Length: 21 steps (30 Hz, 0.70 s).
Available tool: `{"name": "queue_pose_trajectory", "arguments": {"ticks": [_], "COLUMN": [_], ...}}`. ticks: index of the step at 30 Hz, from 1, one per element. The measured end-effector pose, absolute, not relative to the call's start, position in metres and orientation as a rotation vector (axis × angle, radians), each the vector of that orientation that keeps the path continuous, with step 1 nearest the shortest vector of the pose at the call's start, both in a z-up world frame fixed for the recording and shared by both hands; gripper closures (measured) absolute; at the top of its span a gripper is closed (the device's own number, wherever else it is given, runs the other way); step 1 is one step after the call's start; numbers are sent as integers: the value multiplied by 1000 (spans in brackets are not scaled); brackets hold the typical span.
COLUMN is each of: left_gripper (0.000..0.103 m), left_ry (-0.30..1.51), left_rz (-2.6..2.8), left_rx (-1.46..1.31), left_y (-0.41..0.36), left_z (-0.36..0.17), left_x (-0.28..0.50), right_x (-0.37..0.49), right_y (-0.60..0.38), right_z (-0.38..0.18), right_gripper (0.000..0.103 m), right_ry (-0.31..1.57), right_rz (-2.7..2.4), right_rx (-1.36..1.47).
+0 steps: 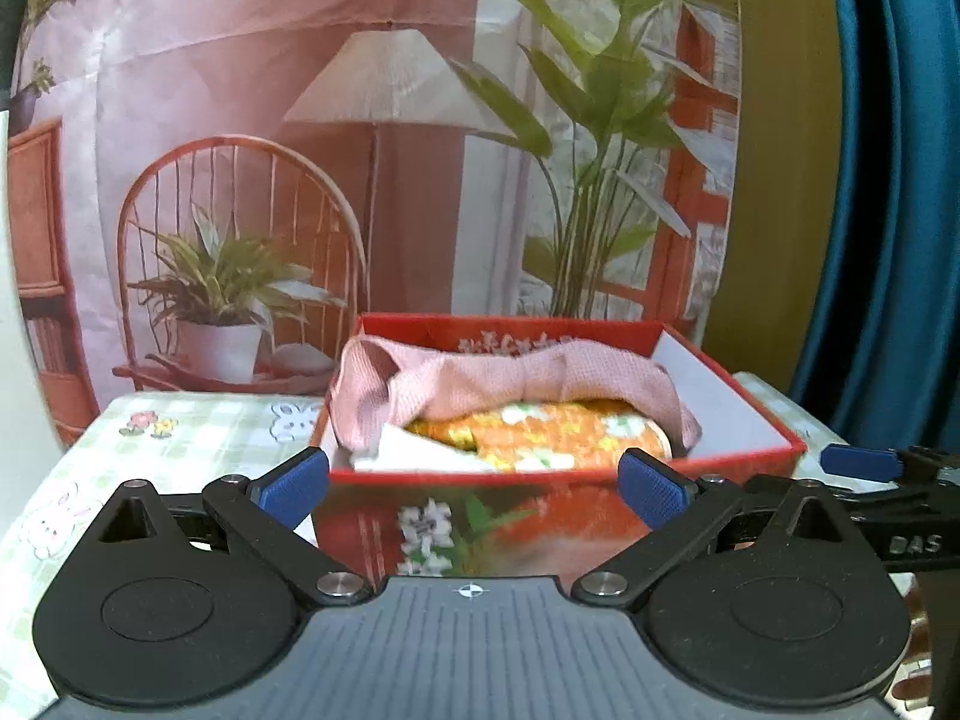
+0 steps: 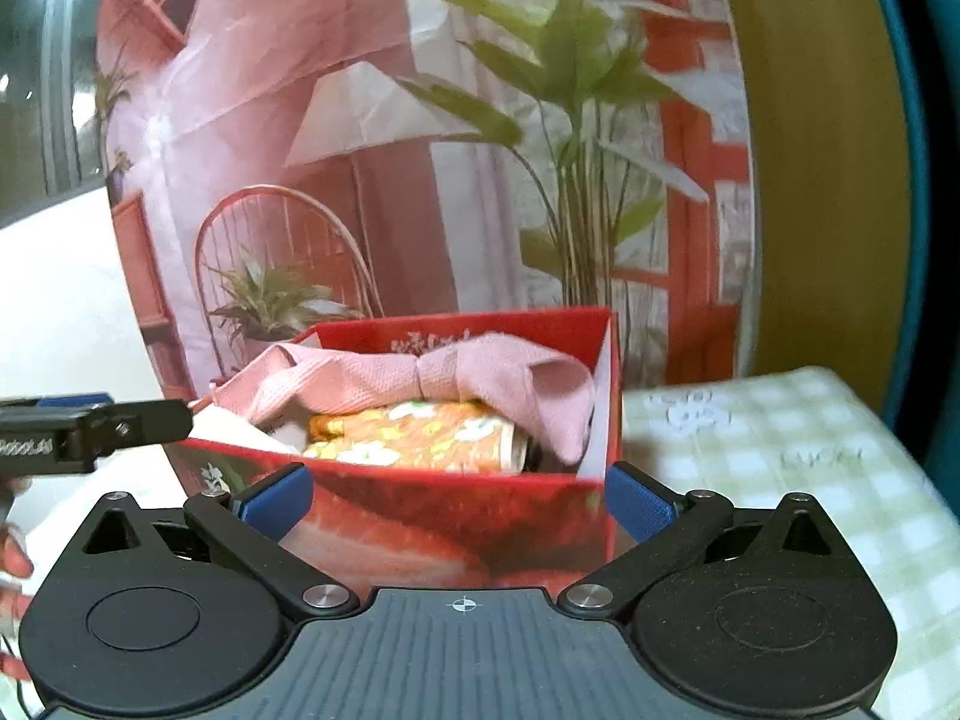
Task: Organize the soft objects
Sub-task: 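Open both grippers to release the pink cloth and withdraw, then move both grippers to the green knitted pouch and close on it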
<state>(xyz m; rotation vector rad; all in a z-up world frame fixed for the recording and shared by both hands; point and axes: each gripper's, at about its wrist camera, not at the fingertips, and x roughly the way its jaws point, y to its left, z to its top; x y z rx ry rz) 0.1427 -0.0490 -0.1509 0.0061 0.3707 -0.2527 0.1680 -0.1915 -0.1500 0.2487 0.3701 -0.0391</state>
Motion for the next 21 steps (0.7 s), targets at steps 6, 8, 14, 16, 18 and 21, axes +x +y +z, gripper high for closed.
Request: {"name": "queue_pose_trajectory", "arguments": {"ticks": [6,8,14,16,18,21], "left_gripper": [0,0,0,0,0,0], "left_ry": [389,399,448,476,503,524], "left_rz": [-290,-298,-295,-291,-287,-287], "left_rx": [30,31,30,33,24,14], "left_y": [-53,-53,-55,-55,-54,-52], "left_z": [-166,-170,-186,-193,-199,-205], "left_x": [136,135,136,137,138,137], "right_x": [163,161,156,153,151,146], "right_y": [-183,-181,-171,-168,-166,-162], "right_z": [-175,-182,-207,-213,-219,-223], "right_gripper": [0,0,1,1,1,1], "right_ry": [377,380,435,448,467,480], "right_rz": [-43,-50,-60,-57,-47,-68], "right_rx": [256,263,250,249,254,204]}}
